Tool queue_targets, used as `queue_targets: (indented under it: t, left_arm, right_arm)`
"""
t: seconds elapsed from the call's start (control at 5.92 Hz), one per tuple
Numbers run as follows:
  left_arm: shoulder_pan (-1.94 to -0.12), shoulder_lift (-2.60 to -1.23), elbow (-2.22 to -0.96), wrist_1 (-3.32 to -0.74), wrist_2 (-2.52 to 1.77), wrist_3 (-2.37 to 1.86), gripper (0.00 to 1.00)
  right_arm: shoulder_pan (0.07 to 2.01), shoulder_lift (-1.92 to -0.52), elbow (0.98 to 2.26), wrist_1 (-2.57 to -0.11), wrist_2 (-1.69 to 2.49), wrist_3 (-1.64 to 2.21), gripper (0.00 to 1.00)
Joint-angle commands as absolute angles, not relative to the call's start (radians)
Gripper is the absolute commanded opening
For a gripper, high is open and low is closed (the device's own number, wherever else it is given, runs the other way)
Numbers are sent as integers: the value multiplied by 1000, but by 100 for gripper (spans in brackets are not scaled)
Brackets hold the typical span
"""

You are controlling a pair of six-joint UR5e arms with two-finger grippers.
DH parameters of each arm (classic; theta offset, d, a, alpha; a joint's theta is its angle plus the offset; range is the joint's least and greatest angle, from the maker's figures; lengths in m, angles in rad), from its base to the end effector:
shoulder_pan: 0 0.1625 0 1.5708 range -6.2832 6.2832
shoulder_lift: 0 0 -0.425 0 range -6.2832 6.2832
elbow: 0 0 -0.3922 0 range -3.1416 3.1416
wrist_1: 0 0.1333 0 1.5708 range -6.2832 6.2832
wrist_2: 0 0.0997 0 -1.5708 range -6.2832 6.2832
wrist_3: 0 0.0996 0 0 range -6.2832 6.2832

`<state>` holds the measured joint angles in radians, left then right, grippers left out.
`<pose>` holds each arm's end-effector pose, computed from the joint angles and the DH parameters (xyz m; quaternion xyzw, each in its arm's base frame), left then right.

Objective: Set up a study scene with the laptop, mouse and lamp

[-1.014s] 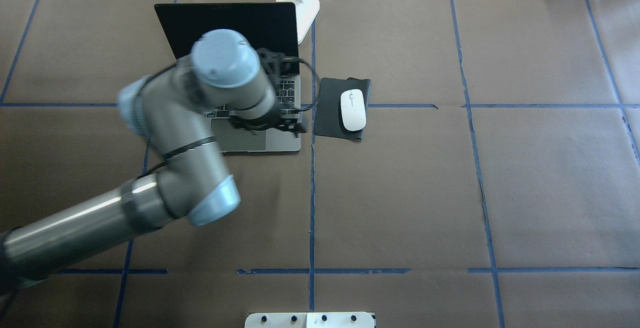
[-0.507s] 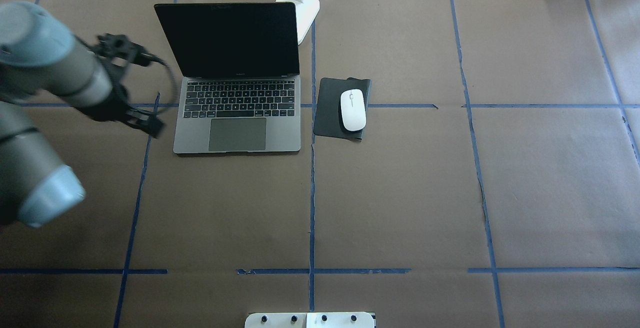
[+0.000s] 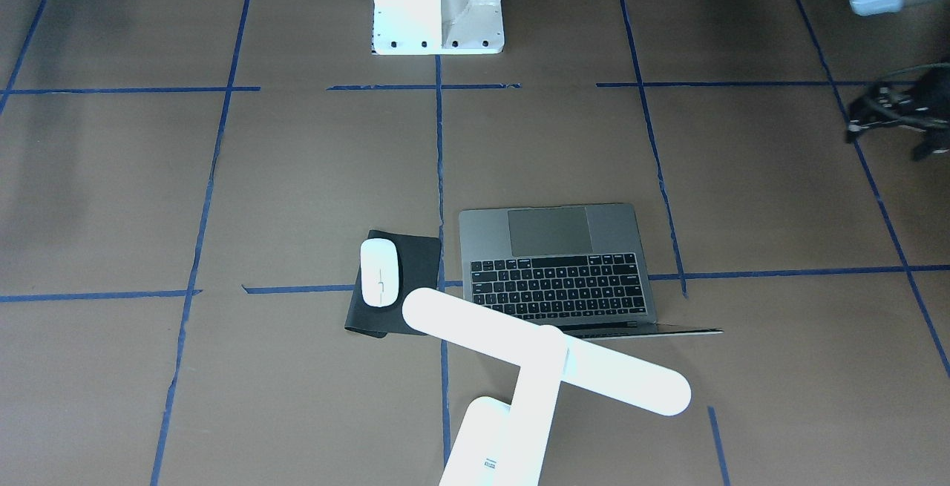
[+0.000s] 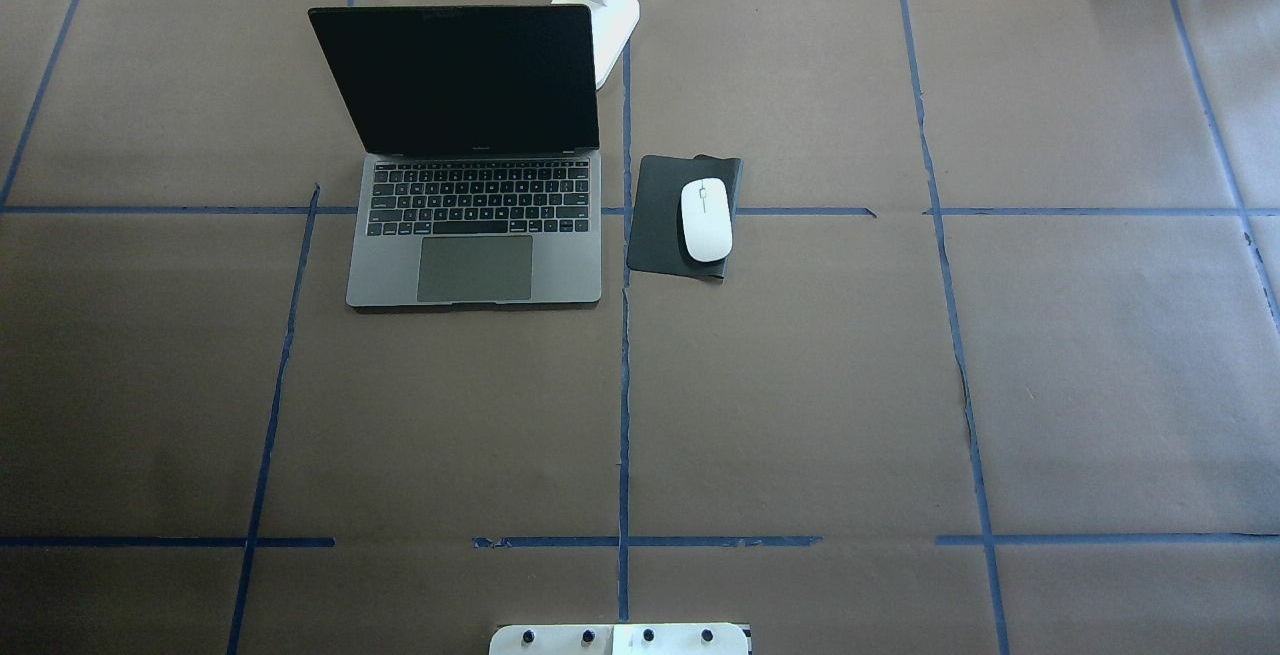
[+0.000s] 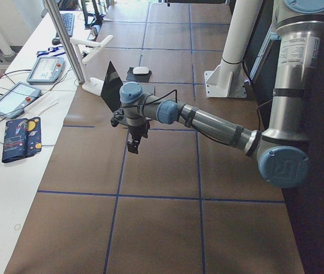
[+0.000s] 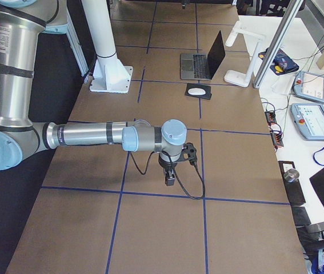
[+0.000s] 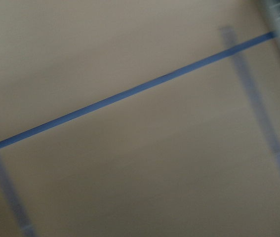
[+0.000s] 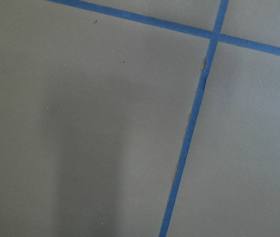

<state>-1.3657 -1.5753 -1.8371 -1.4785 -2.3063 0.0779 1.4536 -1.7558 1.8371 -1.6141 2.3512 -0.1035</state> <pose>0.0349 -0.4943 0.5376 0.0602 0.3626 0.1628 0.9156 0.0143 -0.4196 0.6153 0.0150 -0.3804 -0.1090 0.9182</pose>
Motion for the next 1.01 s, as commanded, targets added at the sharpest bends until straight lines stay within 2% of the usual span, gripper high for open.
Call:
queue_targets:
  t: [0.0, 0.34, 0.84]
  left_arm:
    - [-1492, -1463, -1769, -1488, -2312, 158, 100]
    - [-1494, -1447, -1694, -1500, -2312, 163, 100]
    - [-1499, -1448, -1701, -1497, -2289, 163, 100]
  right_arm:
    - [1485, -1746, 1855, -1629, 2365, -69, 100]
    - [1483, -1744, 1847, -1625, 2362, -66, 100]
    - [1482, -1746, 1844, -1623, 2361, -67, 100]
